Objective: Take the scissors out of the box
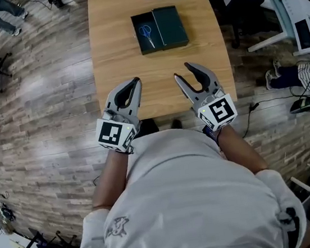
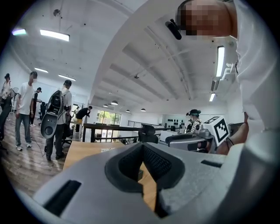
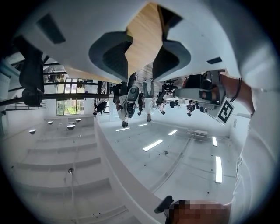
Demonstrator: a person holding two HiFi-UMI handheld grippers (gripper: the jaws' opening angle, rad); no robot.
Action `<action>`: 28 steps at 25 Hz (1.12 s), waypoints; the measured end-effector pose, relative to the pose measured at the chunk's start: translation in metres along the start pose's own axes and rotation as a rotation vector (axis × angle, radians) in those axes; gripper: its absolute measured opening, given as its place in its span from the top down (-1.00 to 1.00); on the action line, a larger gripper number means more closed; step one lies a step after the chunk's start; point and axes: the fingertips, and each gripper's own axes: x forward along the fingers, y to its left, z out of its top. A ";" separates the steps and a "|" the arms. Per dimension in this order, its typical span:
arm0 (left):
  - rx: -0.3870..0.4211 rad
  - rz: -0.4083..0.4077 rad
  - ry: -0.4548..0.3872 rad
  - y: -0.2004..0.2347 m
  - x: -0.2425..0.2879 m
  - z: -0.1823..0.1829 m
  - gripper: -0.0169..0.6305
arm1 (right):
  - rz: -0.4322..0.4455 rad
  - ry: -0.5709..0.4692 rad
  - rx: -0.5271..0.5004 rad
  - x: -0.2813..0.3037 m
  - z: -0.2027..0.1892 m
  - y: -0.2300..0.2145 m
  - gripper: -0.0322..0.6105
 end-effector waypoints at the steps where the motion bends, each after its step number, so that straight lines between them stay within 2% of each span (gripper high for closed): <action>1: -0.003 -0.006 0.005 0.008 0.003 -0.002 0.93 | -0.002 0.009 0.005 0.009 -0.003 -0.001 0.33; 14: -0.035 -0.073 0.074 0.089 0.038 -0.020 0.93 | -0.033 0.153 0.026 0.097 -0.039 -0.018 0.34; 20: -0.011 -0.113 0.101 0.113 0.058 -0.022 0.93 | -0.043 0.223 0.018 0.136 -0.055 -0.036 0.35; 28: -0.029 -0.140 0.128 0.146 0.084 -0.036 0.93 | -0.041 0.320 0.012 0.188 -0.084 -0.064 0.36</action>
